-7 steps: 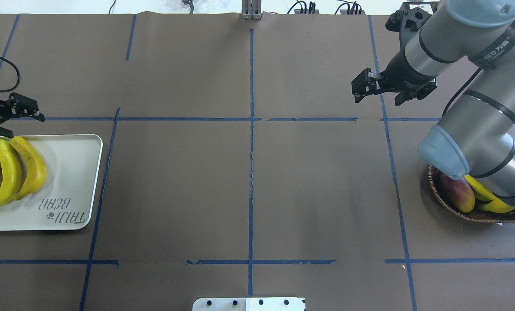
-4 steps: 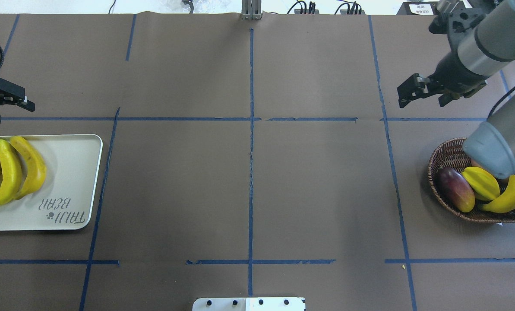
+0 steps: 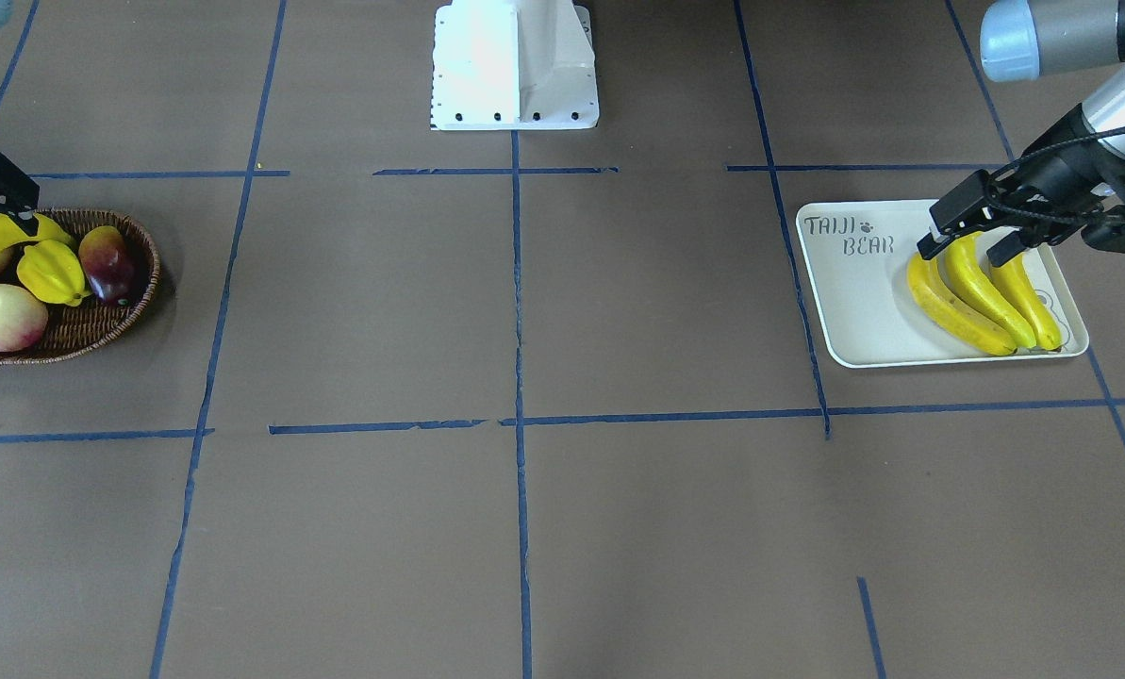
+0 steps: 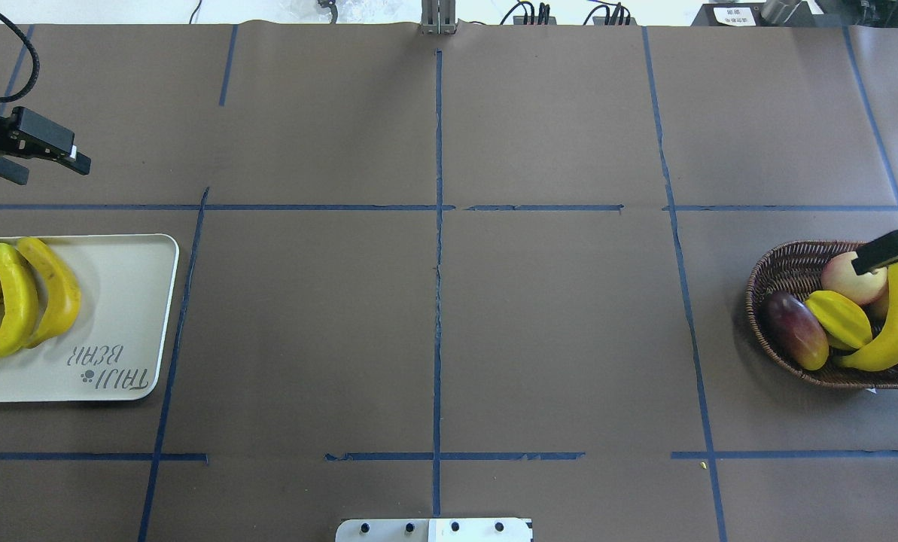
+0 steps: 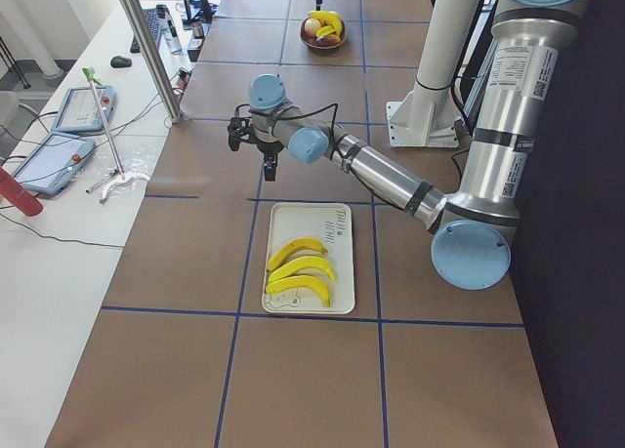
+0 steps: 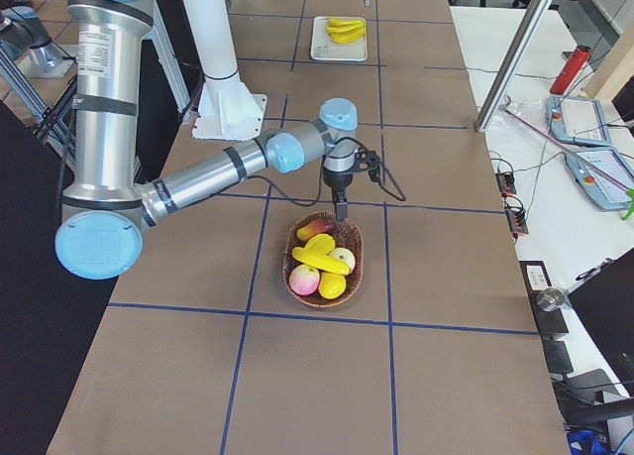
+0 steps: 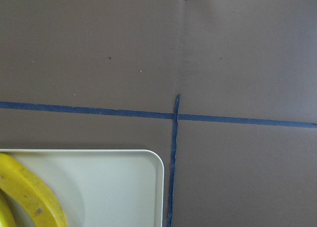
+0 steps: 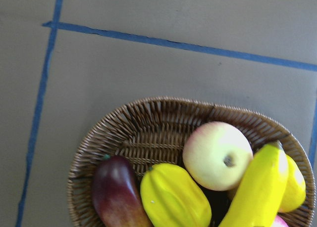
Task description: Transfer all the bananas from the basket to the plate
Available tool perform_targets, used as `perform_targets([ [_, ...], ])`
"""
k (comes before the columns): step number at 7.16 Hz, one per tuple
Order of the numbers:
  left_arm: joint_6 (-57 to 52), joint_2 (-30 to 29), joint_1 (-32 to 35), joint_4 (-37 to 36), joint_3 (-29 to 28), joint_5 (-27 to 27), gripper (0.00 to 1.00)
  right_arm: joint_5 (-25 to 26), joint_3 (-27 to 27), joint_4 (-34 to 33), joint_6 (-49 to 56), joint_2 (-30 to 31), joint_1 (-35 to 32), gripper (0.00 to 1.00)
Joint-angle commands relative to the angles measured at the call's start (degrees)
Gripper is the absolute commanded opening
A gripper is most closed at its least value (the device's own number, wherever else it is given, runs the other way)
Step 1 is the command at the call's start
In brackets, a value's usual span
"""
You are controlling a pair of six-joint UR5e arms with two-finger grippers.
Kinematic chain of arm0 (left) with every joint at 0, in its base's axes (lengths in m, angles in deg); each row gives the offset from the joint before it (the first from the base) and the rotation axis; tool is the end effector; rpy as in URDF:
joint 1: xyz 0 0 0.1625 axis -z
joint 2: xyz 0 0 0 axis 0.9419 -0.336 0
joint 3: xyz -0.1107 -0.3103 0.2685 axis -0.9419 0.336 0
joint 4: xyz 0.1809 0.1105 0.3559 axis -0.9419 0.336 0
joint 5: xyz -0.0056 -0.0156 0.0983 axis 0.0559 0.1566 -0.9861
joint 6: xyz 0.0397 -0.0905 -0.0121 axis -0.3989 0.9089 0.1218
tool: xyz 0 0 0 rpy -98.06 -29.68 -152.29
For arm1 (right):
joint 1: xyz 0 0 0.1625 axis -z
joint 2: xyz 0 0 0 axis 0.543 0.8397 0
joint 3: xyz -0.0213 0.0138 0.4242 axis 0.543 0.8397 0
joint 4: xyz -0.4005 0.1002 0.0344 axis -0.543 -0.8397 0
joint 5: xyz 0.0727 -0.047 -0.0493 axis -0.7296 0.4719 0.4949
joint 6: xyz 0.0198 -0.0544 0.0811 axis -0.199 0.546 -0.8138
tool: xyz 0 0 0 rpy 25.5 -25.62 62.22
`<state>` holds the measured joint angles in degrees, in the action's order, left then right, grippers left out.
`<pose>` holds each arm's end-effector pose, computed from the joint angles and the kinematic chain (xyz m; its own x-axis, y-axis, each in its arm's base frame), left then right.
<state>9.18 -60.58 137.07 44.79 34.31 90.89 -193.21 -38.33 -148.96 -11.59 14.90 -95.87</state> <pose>0.1559 -0.5119 0.3735 0.5140 -0.0101 -0.8577 0.0930 0.9947 0.0440 -0.1181 -0.4032 0.4886 0.7545 -0.1357 0.6421 0.0648 0.9890 0.1330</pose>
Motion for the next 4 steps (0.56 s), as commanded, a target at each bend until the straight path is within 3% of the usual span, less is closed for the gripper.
perform_targets([
  [1, -0.05, -0.34, -0.26, -0.09, 0.06, -0.06, 1.0, 2.93, 1.04, 15.95, -16.1, 11.08, -0.13, 1.0],
  [3, -0.05, -0.87, -1.05, -0.09, 0.15, -0.06, 1.0, 4.63, 10.92, 38.57, -30.3, 14.35, -0.13, 1.0],
  [4, -0.05, -0.87, -1.14, -0.09, 0.15, 0.03, 1.0, 5.06, 13.42, 43.12, -35.67, 14.45, -0.13, 1.0],
])
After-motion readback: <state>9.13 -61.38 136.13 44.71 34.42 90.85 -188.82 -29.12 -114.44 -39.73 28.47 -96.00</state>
